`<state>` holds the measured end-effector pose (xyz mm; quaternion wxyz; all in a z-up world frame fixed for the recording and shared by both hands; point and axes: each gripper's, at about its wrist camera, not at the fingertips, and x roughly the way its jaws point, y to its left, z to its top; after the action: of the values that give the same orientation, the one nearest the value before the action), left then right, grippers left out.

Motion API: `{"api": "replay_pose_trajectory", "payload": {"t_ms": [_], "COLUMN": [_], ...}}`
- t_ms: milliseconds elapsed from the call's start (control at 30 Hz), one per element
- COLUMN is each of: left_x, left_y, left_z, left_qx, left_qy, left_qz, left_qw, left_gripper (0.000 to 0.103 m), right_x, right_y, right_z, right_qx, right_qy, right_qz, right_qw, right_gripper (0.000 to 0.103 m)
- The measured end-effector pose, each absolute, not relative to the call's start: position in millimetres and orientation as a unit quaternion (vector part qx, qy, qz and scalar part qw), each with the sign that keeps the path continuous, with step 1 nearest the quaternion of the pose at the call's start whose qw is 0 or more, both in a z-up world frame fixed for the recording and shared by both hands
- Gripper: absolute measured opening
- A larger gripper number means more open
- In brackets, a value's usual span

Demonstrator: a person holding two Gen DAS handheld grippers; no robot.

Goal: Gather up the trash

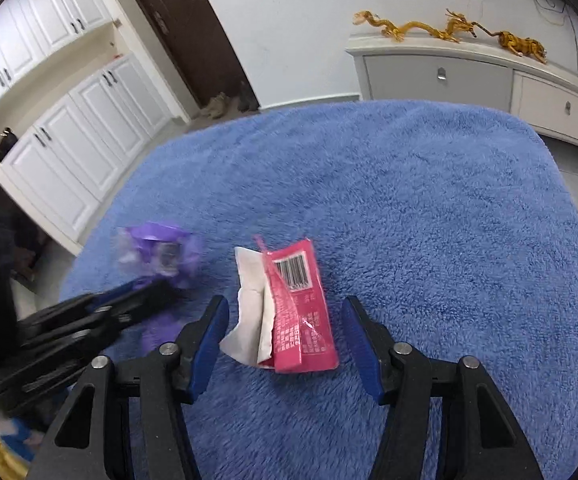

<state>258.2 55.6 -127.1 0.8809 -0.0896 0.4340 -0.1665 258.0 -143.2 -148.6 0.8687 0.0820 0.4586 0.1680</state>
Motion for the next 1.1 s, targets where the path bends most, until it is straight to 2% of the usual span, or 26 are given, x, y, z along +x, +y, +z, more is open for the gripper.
{"api": "replay_pose_trajectory", "payload": {"t_ms": [133, 200, 767, 1100], "left_x": [243.5, 234.4, 111.9, 76.0], "left_y": [57.6, 58.7, 34.8, 7.9], "left_z": [-119.7, -116.1, -42.3, -25.5], "left_qx": [-0.088, -0.084, -0.022, 0.009], "left_qy": [0.429, 0.427, 0.352, 0.333], "left_qz": [-0.163, -0.163, -0.174, -0.191], "left_qw": [0.884, 0.886, 0.919, 0.924], "left_gripper": [0.023, 0.023, 0.023, 0.023], "right_x": [252.0, 242.2, 99.4, 52.9], "right_y": [-139.6, -140.8, -174.8, -199.9], "right_z": [-146.7, -144.1, -75.5, -64.0], "right_qx": [0.06, 0.056, 0.076, 0.096], "right_qy": [0.455, 0.45, 0.377, 0.363], "right_qz": [0.156, 0.154, 0.135, 0.109], "right_qw": [0.875, 0.878, 0.913, 0.92], "right_gripper": [0.038, 0.036, 0.034, 0.027]}}
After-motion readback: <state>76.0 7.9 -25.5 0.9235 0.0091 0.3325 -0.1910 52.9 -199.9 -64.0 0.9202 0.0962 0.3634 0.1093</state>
